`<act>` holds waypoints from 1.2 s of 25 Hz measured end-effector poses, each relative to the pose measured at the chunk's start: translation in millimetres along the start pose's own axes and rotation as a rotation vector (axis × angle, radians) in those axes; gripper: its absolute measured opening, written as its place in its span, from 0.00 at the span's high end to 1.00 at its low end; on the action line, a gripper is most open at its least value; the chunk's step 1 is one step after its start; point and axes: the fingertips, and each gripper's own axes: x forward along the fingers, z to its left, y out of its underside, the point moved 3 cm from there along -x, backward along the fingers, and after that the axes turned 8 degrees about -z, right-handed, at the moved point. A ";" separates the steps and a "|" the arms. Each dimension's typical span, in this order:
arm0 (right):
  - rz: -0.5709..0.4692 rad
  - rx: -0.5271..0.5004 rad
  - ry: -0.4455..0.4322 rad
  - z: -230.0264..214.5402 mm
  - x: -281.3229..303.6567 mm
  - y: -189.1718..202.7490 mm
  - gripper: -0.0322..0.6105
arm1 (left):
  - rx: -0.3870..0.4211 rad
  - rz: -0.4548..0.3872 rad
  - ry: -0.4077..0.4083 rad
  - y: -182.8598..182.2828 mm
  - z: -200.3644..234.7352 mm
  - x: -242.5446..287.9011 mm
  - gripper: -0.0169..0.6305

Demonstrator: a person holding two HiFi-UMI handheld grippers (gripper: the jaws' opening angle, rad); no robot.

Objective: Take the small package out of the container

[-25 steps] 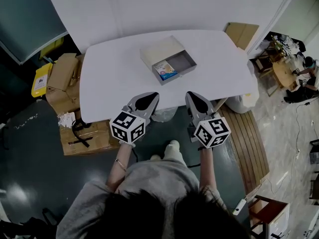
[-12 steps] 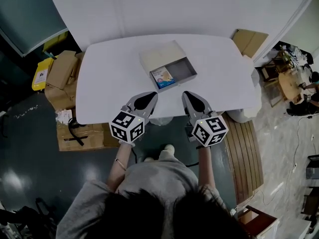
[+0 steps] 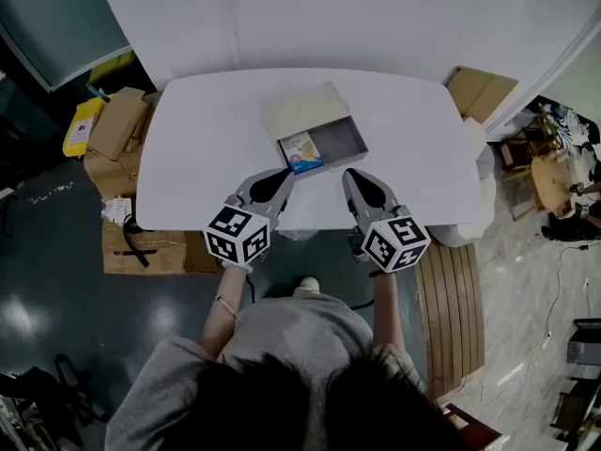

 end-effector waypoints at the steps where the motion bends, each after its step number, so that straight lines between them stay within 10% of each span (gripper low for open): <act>1: 0.000 0.001 -0.009 -1.7 2.0 -0.4 0.93 | 0.000 -0.002 -0.010 0.0 0.4 1.5 1.00; 13: 0.050 0.027 -0.100 -10.8 35.7 8.9 0.93 | -0.010 0.003 -0.132 6.2 21.2 -1.1 1.00; 30: 0.258 0.071 -0.095 -47.0 111.2 55.0 0.93 | -0.093 0.104 -0.100 35.3 83.3 45.3 1.00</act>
